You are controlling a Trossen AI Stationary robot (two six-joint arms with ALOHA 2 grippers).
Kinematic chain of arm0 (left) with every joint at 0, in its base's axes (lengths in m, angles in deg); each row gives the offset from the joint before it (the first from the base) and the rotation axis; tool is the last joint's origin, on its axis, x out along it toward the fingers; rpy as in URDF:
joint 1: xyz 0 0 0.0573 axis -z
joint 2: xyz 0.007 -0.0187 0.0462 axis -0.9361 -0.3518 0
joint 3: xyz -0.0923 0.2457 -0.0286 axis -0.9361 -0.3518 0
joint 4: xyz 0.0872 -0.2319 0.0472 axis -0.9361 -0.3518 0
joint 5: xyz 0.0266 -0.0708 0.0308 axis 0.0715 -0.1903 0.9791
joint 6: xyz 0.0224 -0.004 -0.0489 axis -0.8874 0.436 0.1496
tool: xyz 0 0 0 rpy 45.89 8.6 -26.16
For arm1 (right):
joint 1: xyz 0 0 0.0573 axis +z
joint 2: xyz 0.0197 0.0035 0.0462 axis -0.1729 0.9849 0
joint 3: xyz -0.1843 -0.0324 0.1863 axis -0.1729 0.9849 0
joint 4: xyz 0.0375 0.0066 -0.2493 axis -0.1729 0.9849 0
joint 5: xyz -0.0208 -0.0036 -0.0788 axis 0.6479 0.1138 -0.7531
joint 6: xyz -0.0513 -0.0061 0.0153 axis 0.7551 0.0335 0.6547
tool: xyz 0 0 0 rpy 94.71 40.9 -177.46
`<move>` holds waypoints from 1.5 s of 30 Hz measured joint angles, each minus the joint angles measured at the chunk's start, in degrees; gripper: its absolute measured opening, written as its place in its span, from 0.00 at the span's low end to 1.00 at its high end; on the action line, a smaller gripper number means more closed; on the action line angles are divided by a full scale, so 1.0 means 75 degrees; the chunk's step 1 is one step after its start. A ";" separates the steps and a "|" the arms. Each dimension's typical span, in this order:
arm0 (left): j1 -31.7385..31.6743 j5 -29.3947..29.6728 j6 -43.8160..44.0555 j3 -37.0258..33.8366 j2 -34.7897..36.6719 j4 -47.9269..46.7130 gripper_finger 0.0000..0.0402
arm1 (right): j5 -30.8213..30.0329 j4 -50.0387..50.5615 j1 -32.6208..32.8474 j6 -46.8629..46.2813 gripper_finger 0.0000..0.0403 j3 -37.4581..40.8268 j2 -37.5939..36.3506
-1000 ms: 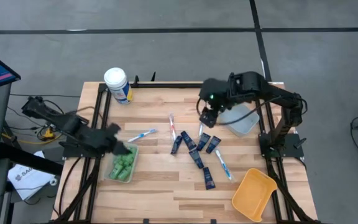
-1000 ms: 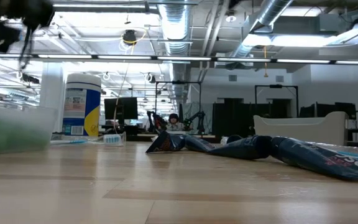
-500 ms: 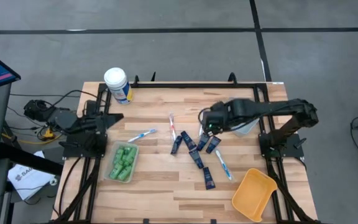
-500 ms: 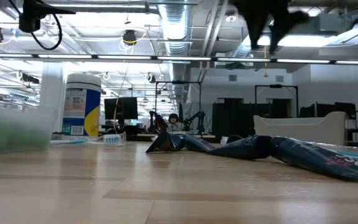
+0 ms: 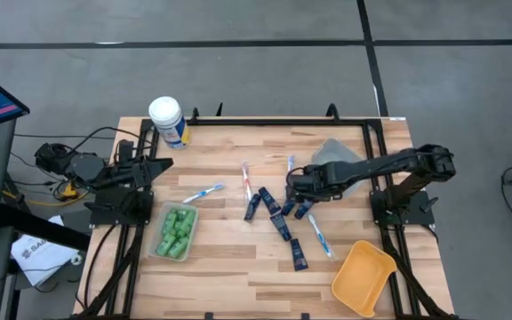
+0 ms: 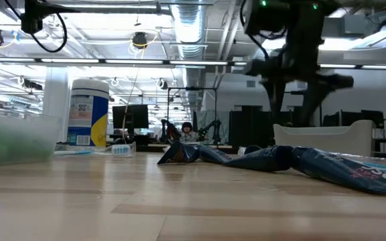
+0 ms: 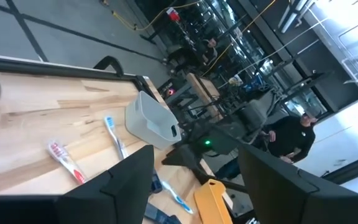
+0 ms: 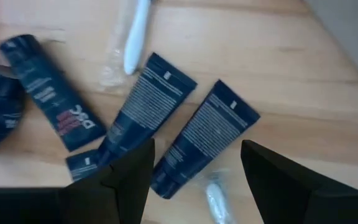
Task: Pick & Place Travel size toiletries
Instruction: Put the blue shave cream tube into the gray bin
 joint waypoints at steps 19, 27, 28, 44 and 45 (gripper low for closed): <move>0.0003 -0.0145 0.0000 0.0000 0.0000 0.0090 0.58 | 0.0492 -0.1696 0.0138 -0.0589 0.53 0.0605 0.1285; 0.0001 -0.0139 -0.0001 -0.0003 0.0000 0.0111 0.58 | 0.0504 -0.1323 -0.0166 0.0019 0.57 0.0625 0.1169; 0.0000 -0.0118 -0.0001 -0.0003 0.0000 0.0111 0.58 | 0.0539 -0.1307 -0.0282 0.0240 0.57 0.0625 0.1166; 0.0000 -0.0024 -0.0001 -0.0003 0.0000 0.0114 0.58 | 0.0487 0.0449 -0.0528 0.0424 0.56 -0.0494 0.1204; 0.0000 -0.0020 -0.0004 -0.0003 0.0000 0.0114 0.58 | 0.0485 0.0441 -0.0462 0.0252 0.56 -0.0494 0.1204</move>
